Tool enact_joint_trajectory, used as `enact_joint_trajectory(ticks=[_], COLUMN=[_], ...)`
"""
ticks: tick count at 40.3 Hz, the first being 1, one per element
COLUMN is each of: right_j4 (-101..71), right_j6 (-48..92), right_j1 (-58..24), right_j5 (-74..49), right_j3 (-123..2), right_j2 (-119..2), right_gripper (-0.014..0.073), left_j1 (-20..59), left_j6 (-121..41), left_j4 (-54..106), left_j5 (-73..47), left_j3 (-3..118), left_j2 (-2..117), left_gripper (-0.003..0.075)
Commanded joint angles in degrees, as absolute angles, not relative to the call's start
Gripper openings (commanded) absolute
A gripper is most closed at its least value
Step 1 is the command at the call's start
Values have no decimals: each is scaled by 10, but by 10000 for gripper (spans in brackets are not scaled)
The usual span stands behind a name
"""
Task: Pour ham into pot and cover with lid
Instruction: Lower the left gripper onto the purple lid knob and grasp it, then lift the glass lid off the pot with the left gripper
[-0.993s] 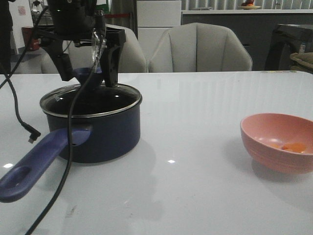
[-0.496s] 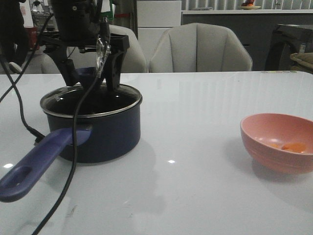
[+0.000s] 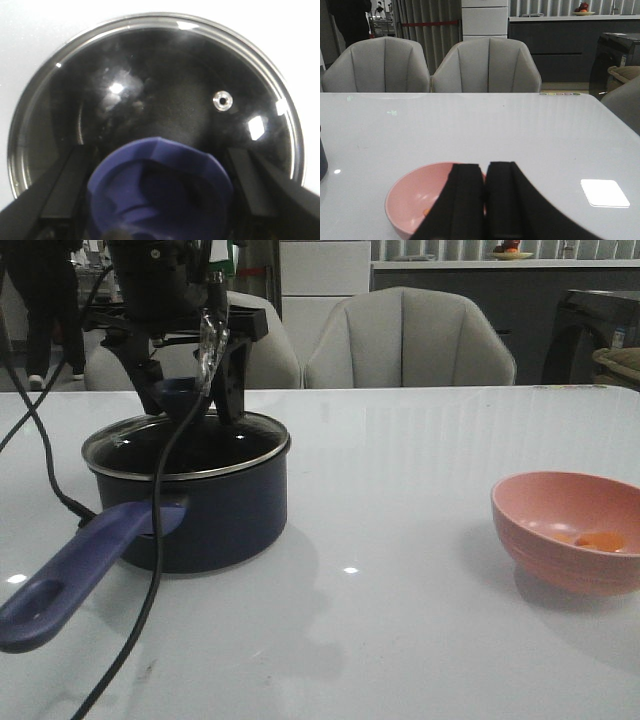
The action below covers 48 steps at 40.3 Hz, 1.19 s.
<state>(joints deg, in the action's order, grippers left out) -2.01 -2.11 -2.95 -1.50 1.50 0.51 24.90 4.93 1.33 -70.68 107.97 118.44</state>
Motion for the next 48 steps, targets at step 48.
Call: enact_joint_trajectory(ticks=[48], right_j4=[-14], right_j6=[-21], right_j1=[-27], right_j5=[30], right_j3=[21], right_j2=[16], right_gripper=[159], left_j1=[246], left_j6=[47], left_j4=[0], left_j5=[-737], left_j3=[1115], left_j2=[1111], left_gripper=[293])
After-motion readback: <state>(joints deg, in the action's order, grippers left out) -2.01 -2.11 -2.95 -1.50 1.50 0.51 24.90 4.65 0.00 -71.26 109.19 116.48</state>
